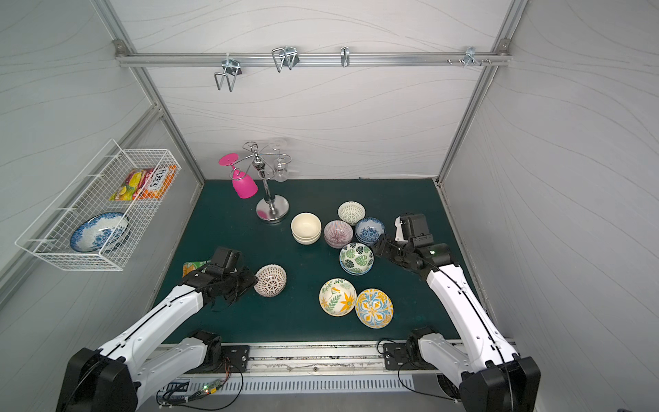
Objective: Stack the bowls
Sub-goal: Place the bowl on the bowl, then move the bowl to the center of the board.
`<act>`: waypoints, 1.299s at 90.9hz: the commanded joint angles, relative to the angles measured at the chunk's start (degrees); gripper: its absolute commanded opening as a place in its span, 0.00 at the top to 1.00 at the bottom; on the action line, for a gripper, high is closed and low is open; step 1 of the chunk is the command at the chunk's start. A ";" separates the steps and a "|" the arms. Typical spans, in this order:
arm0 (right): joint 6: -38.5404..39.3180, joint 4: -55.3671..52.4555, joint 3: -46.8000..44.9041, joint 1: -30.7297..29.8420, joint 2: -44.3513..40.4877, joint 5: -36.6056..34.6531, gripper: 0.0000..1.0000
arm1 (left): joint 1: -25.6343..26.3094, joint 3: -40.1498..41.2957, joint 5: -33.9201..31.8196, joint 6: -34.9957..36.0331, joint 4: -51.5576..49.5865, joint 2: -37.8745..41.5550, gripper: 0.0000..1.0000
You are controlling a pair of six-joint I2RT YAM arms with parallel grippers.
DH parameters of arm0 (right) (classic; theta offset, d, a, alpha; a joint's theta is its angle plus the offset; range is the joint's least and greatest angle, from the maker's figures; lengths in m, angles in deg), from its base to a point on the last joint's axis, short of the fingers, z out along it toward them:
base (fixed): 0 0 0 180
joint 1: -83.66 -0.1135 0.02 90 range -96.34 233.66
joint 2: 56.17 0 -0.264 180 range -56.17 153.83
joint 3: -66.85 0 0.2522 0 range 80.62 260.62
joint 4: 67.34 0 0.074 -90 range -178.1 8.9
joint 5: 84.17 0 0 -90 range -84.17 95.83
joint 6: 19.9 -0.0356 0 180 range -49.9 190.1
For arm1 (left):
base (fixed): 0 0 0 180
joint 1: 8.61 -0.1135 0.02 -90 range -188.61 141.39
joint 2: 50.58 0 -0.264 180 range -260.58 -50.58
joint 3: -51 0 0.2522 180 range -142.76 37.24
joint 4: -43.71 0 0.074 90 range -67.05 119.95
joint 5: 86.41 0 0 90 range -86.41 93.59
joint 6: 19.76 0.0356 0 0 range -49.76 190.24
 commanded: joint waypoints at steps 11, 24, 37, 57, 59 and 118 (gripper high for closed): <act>-0.34 -4.45 1.61 2.34 -2.71 -2.84 0.01 | 0.08 -0.68 2.56 -0.23 2.58 -3.76 0.62; -0.53 -6.98 2.98 3.31 -4.61 -4.89 0.01 | 2.12 -2.32 1.88 0.27 2.52 -5.82 0.70; -0.49 -8.20 4.16 3.38 -5.92 -5.36 0.01 | 7.40 -6.37 -2.03 1.39 0.50 -8.28 0.81; -1.04 -7.43 3.25 3.47 -6.73 -4.01 0.01 | 11.22 -8.12 -2.37 0.00 3.13 -10.35 0.96; -1.03 -7.32 3.14 3.45 -6.72 -3.83 0.01 | 11.68 -8.02 -2.25 -0.30 3.82 -10.48 0.97; -0.51 -6.25 1.70 3.43 -6.93 -4.03 0.01 | 22.04 -27.98 -2.94 0.65 10.88 -35.27 1.00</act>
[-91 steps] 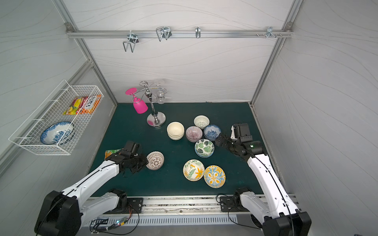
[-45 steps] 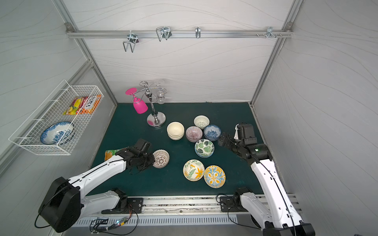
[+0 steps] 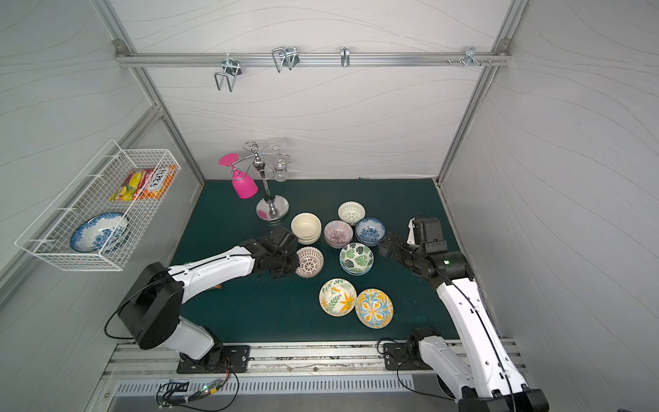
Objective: Stack the bowls
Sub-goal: Move the bowl to the center of the board.
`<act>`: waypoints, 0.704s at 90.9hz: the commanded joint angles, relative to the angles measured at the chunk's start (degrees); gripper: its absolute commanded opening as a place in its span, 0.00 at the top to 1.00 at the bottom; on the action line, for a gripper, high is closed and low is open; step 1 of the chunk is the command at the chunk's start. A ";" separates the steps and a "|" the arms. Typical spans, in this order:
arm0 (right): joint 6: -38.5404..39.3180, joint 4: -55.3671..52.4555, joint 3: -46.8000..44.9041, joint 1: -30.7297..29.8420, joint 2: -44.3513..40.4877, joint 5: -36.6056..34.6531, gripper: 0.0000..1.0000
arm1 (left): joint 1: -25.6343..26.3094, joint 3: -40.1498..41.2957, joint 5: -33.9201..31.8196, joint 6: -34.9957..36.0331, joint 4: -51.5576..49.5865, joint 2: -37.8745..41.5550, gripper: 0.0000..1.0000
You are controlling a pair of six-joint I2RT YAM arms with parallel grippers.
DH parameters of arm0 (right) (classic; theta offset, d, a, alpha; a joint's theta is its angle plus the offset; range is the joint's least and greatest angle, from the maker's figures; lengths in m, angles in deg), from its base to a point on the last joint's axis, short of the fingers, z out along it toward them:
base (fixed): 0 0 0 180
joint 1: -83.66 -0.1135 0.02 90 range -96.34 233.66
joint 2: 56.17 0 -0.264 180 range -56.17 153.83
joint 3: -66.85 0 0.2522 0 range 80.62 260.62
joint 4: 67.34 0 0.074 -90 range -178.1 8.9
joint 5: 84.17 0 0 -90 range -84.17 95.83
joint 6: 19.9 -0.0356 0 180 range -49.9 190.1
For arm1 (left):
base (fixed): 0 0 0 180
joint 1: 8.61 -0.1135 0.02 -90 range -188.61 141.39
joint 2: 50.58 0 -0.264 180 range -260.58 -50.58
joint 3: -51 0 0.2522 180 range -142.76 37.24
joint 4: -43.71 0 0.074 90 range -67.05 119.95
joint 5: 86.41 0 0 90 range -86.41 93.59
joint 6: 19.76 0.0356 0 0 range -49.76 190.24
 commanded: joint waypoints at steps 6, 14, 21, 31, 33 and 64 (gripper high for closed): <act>0.49 -0.24 -0.40 0.29 -0.39 -1.19 0.01 | 0.39 -4.78 0.16 1.11 2.98 -4.31 1.00; 0.85 -0.25 -0.42 0.35 0.26 -1.32 0.01 | 0.42 -6.48 0.74 1.16 3.25 -6.56 1.00; 1.23 0.00 -0.48 0.29 0.68 -1.40 0.01 | 0.46 -7.99 1.74 1.37 3.60 -8.12 1.00; 1.43 0.39 -0.67 0.28 1.32 -1.53 0.01 | 0.89 -9.84 1.90 1.64 2.75 -9.97 1.00; 1.55 0.47 -0.68 0.32 1.57 -1.57 0.01 | 0.94 -9.97 1.90 1.61 2.71 -10.10 1.00; 2.28 2.86 1.33 0.30 6.59 -2.06 0.01 | 1.13 -9.41 2.80 1.50 3.30 -10.15 0.75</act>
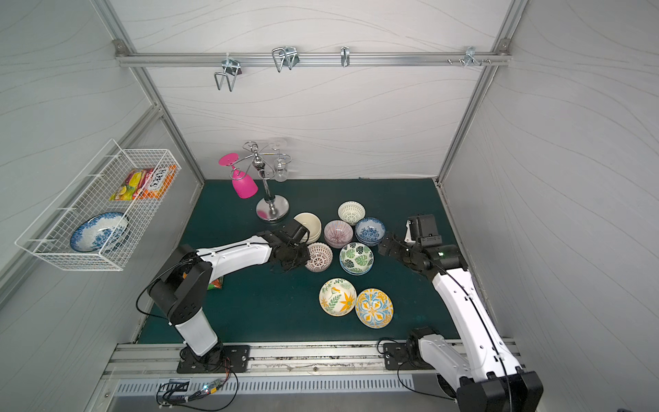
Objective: Stack the bowls
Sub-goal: Move the bowl to the center of the board, then pick up the bowl from the center of the board.
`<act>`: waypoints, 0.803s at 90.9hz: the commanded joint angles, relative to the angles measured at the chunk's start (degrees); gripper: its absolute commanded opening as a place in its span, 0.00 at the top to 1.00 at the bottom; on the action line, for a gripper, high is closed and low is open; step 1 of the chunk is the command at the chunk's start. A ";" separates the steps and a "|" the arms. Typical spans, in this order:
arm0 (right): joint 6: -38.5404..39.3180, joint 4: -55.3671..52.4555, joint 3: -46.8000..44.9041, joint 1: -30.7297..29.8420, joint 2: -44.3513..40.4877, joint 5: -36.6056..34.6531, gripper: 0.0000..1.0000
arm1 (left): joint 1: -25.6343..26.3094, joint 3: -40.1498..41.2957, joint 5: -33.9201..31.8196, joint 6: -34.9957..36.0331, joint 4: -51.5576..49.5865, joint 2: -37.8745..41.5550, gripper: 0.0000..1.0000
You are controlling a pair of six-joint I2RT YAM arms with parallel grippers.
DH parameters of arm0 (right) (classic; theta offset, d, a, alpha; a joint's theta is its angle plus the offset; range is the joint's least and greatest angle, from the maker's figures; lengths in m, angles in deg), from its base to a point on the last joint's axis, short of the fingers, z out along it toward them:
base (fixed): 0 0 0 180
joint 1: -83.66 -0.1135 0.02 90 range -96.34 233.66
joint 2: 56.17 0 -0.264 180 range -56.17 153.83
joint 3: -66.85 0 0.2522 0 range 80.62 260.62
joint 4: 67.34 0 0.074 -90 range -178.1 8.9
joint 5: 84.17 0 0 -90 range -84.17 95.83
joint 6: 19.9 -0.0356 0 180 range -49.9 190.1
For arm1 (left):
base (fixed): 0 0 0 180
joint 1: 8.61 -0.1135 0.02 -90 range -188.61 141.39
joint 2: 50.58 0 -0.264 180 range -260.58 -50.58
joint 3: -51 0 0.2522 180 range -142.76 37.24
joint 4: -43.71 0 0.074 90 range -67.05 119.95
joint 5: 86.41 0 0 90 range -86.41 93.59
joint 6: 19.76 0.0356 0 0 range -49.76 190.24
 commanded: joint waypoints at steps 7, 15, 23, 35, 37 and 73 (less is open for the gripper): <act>1.54 3.18 2.65 0.34 3.98 -0.78 0.01 | 0.58 -1.04 1.62 0.99 3.36 1.20 0.64; 2.43 3.84 5.35 0.30 7.94 -1.10 0.01 | 0.82 -0.46 1.51 1.47 3.83 3.02 0.52; 3.20 4.76 8.84 0.30 13.08 -0.40 0.01 | 0.91 0.23 1.01 2.02 3.36 5.46 0.45; 4.30 5.34 14.74 0.51 20.80 0.87 0.01 | 0.90 2.37 -0.85 2.84 1.98 10.23 0.37; 4.64 5.29 15.63 0.55 21.78 0.89 0.01 | 0.87 2.89 -1.29 3.05 1.75 11.15 0.36; 9.79 2.77 36.36 1.57 46.93 5.21 0.11 | 0.05 15.44 -7.88 14.08 3.40 32.34 0.00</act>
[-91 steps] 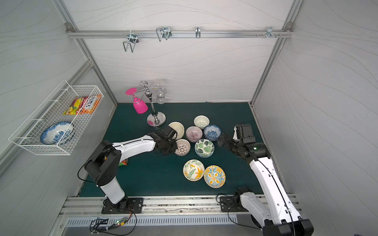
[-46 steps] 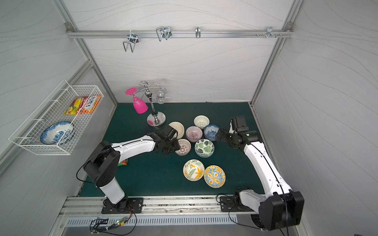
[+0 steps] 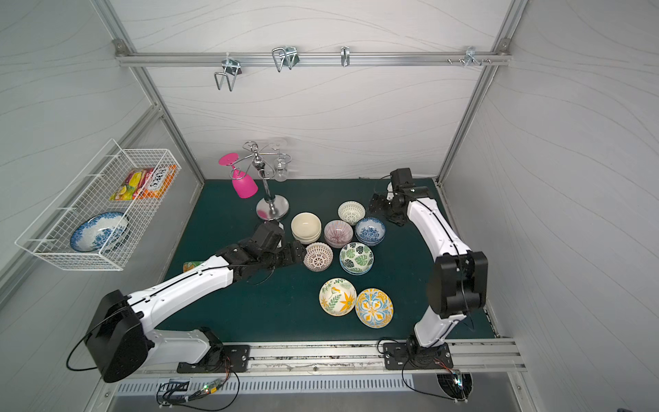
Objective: Stack the bowls
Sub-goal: Pick up the bowl from the center of the board.
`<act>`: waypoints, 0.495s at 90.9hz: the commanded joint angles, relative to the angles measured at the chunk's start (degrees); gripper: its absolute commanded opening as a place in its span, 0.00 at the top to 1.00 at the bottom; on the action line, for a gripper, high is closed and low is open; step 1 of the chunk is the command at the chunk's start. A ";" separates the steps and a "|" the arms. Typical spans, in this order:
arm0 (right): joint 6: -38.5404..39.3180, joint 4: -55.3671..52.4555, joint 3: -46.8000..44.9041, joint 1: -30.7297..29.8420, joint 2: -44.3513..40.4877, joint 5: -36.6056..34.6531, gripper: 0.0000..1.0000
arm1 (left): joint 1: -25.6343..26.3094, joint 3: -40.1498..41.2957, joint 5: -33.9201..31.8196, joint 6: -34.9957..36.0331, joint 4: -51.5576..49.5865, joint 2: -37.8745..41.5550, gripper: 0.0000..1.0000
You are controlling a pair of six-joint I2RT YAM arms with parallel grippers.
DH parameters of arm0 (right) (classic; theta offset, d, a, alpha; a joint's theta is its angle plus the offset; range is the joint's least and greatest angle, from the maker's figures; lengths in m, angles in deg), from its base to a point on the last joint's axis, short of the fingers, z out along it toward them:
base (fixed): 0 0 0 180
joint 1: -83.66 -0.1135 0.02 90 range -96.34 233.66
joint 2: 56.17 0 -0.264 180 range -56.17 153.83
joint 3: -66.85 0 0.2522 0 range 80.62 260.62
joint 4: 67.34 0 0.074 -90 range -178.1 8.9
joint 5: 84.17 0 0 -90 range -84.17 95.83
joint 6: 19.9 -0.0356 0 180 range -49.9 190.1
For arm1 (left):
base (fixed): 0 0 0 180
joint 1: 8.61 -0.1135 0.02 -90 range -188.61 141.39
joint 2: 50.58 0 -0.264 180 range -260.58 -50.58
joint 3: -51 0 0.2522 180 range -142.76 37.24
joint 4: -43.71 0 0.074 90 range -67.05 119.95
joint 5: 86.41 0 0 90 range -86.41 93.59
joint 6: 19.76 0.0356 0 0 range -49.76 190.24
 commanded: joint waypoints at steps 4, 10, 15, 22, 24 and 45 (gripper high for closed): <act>3.23 -1.70 6.37 0.32 8.14 1.28 0.14 | -0.61 4.93 -0.16 5.40 4.16 6.85 0.00; 3.97 -2.20 10.07 0.23 11.69 1.28 0.17 | -0.64 5.84 -0.03 6.32 5.32 8.93 0.00; 4.32 -2.63 13.04 0.15 14.45 0.84 0.19 | -0.79 6.56 -0.27 6.57 5.37 9.60 0.00; 5.09 -3.31 16.72 0.03 18.16 0.17 0.22 | -1.21 8.78 1.48 6.22 8.55 10.03 0.00; 5.32 -3.62 18.02 -0.05 18.90 -0.03 0.23 | -1.33 9.34 1.67 6.19 9.37 10.01 0.00; 7.25 -6.21 26.43 -1.21 27.84 -1.13 0.32 | -2.16 10.31 2.09 5.81 12.52 8.41 0.00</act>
